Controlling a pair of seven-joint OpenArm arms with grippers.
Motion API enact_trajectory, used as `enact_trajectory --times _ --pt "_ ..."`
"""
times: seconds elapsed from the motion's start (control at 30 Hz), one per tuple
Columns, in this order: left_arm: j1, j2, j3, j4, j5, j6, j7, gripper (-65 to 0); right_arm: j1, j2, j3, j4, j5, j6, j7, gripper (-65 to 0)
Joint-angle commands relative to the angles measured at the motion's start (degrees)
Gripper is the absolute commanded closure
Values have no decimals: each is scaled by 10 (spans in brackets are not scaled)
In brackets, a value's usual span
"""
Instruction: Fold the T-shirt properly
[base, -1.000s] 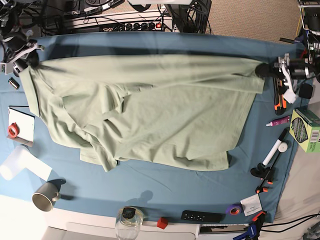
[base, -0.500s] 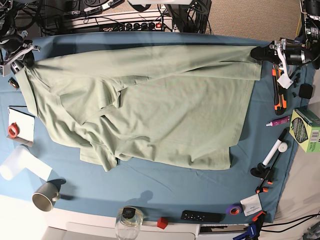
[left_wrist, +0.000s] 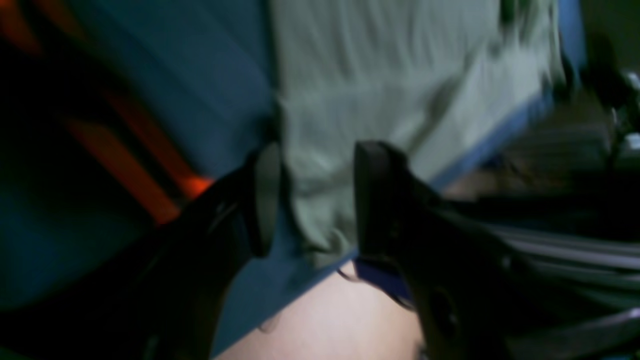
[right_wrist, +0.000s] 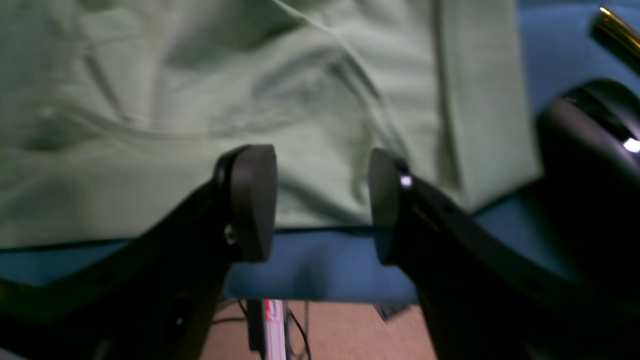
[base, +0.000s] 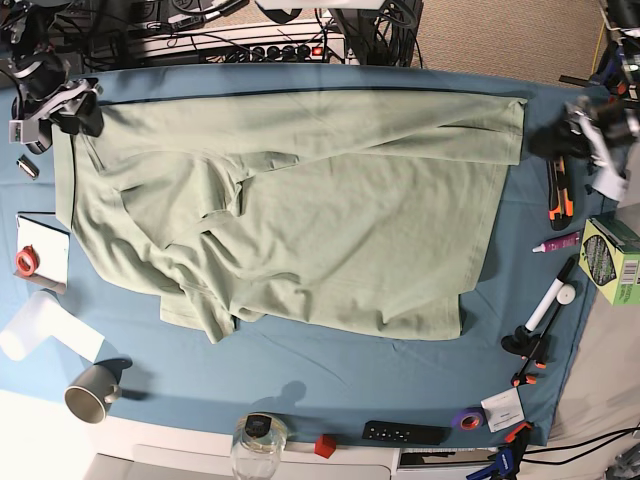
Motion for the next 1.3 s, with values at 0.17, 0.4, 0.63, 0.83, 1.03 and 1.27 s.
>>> enact_trajectory --times 0.17,0.4,0.63,0.83,1.03,1.27 --pt "124 -3 -96 66 -13 -1 -7 -256 -23 -24 5 10 140 4 -54 -295" --pt "243 65 -103 109 -13 -1 -13 -256 -94 -53 3 10 164 4 -75 -295" --pt "283 104 -55 105 -13 -1 -10 -255 -161 -52 -9 4 159 4 -83 -295" --pt "280 126 70 61 -13 -1 -40 -256 -148 -27 -81 -90 92 4 -36 -295" --pt "228 145 189 -26 216 -1 -228 -256 -61 19 -221 -296 -59 4 86 -295" --pt "157 145 253 -130 461 16 -397 -256 73 31 -306 -520 -259 4 277 -295"
